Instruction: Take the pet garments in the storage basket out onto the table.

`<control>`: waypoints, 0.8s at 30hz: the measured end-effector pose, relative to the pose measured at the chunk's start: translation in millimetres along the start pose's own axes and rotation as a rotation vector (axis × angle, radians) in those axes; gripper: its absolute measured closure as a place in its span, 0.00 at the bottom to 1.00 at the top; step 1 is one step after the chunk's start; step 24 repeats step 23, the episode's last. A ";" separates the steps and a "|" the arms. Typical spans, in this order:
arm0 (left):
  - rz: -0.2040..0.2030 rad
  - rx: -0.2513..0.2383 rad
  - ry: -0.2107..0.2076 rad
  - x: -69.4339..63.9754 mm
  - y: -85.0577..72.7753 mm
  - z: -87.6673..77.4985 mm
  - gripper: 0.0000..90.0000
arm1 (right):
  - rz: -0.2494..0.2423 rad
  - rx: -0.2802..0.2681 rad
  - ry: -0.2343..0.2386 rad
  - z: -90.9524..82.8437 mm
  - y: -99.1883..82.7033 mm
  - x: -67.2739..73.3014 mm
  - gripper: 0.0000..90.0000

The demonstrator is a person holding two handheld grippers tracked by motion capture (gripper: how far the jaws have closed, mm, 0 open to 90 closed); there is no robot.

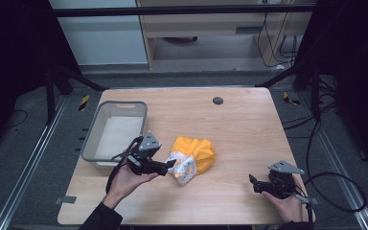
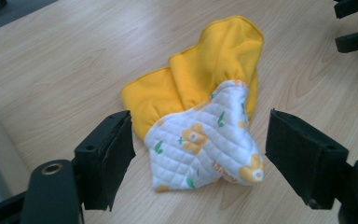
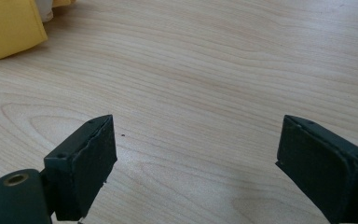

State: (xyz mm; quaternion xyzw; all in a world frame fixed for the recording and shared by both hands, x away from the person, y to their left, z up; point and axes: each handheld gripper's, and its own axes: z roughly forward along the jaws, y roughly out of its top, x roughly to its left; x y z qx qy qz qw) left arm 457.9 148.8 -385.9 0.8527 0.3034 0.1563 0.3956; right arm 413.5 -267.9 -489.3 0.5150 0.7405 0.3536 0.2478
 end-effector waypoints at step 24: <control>-0.178 -0.177 0.137 20.8 -77.1 -48.2 0.30 | 0.021 -0.009 0.002 -4.4 -6.3 -2.6 0.11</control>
